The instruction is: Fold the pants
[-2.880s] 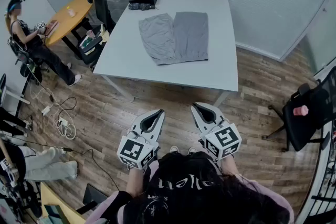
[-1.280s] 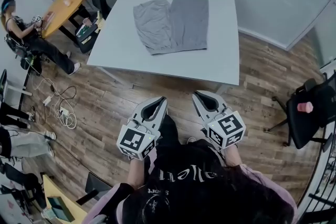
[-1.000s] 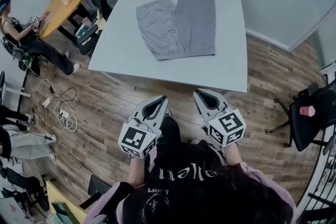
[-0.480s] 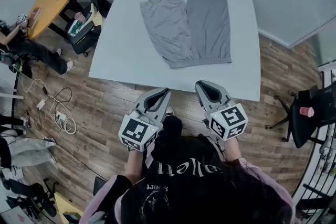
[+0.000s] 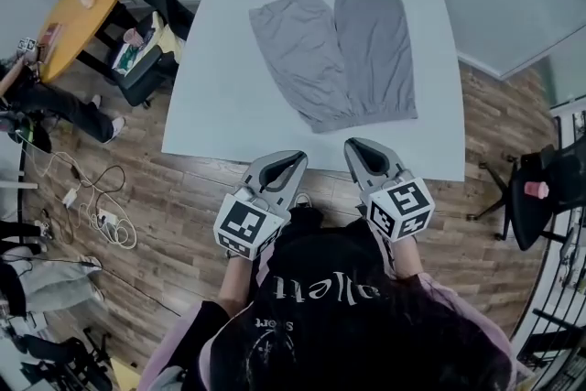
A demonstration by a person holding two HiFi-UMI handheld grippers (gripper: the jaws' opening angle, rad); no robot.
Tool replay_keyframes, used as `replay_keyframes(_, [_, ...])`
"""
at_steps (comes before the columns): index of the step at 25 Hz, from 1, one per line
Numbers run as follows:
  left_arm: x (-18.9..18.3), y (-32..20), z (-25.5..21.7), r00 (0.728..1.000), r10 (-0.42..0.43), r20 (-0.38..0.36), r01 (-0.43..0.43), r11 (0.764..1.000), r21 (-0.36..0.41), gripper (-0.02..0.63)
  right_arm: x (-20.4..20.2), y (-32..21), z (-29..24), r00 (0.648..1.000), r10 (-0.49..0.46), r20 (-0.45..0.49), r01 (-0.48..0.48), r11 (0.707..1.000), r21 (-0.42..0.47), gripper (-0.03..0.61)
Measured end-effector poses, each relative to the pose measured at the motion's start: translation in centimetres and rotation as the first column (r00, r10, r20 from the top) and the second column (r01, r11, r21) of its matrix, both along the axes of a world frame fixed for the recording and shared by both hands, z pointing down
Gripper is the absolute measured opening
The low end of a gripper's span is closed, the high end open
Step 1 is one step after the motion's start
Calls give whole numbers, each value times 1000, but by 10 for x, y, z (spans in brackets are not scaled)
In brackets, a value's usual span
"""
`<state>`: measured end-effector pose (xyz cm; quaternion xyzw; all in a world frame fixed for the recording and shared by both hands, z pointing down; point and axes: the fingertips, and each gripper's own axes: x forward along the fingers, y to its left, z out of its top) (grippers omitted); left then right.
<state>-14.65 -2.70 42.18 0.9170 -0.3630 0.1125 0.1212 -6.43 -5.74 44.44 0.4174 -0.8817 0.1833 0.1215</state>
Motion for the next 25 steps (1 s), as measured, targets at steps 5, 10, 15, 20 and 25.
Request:
replay_keyframes(5, [1, -4, 6, 999, 30, -18, -31, 999, -19, 26, -2, -2, 5, 1000, 14, -22, -15, 1000, -19, 29])
replay_keyframes(10, [6, -10, 14, 999, 49, -17, -50, 998, -41, 26, 4, -8, 12, 999, 28, -30, -29, 999, -37, 29])
replay_keyframes(15, [11, -20, 19, 999, 37, -4, -37, 998, -51, 26, 19, -23, 14, 999, 42, -31, -43, 998, -38, 29])
replay_keyframes(20, [16, -39, 28, 999, 1, 34, 1, 998, -57, 26, 34, -46, 13, 999, 31, -25, -32, 999, -31, 29])
replay_keyframes(25, [28, -55, 54, 996, -1, 94, 11, 995, -96, 26, 57, -70, 24, 999, 35, -41, -37, 998, -57, 29])
